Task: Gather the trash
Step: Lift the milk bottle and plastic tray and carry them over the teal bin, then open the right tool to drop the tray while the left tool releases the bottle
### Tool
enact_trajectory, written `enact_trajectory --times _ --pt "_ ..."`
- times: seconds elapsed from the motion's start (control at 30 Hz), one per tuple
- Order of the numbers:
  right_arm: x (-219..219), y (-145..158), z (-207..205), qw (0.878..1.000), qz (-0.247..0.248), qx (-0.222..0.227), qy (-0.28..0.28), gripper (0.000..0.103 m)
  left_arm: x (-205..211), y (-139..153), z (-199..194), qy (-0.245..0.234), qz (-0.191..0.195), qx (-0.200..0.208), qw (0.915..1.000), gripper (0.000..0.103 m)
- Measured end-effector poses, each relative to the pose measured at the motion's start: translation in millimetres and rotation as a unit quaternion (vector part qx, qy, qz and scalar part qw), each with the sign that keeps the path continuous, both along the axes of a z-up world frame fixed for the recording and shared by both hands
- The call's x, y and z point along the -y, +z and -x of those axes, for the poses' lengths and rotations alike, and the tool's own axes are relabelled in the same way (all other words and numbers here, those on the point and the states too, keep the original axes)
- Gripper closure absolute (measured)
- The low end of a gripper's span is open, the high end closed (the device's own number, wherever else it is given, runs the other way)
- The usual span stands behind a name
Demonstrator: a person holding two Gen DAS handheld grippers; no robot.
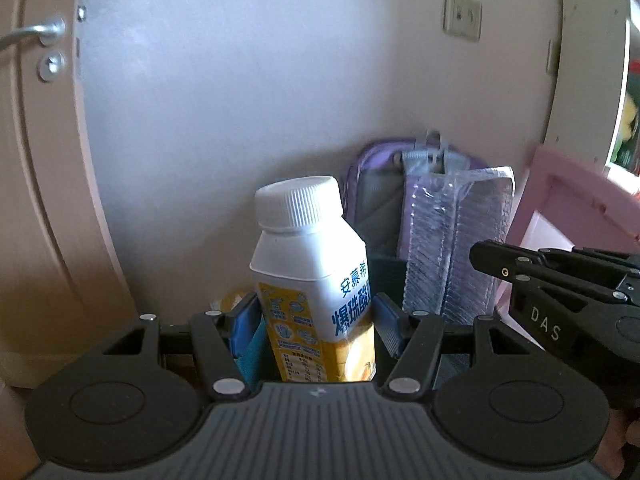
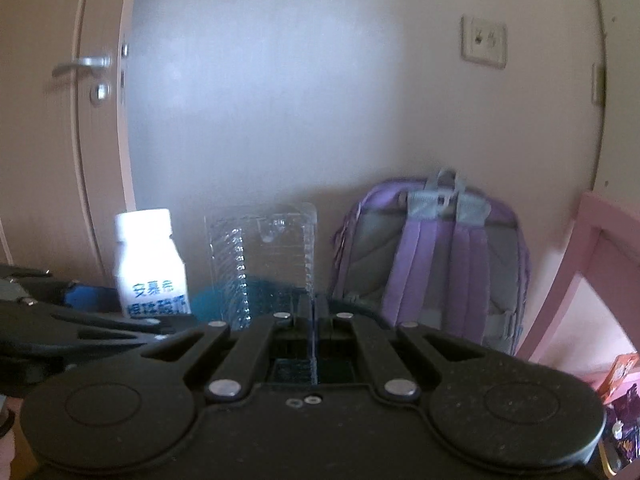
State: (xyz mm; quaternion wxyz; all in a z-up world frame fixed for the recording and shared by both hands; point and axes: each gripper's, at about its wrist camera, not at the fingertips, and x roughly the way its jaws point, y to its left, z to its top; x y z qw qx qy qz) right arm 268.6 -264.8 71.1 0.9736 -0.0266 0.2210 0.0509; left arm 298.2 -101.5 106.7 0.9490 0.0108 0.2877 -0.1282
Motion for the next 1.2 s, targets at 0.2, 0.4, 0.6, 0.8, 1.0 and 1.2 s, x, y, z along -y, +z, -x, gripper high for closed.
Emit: enact_trajectory --times 0.2,0.4,0.6,0.8,1.0,1.2 --pt "-4 -30 -11 0.998 0.014 -0.057 0.020 0.103 10 -35 -28 -0.010 -0.018 -0.057 0.9982 0.042" --pt "-10 -47 -15 0.994 0.024 -0.103 0.031 0.101 17 -65 -47 -0.016 -0.045 -0.113 0.9925 0.042" --pt "-12 -51 -15 0.992 0.028 -0.118 0.030 0.091 24 -80 -57 -0.020 -0.070 -0.139 0.9875 0.041" --pt "-7 -49 -12 0.992 0.023 -0.125 0.027 0.081 23 -84 -59 -0.013 -0.077 -0.144 0.9865 0.039" --pt "-1 -37 3 0.993 0.017 -0.116 0.023 0.065 18 -71 -48 -0.007 -0.066 -0.125 0.9900 0.032" --pt "0 -20 25 0.994 0.020 -0.102 0.026 0.062 16 -52 -32 -0.006 -0.051 -0.108 0.9928 0.030"
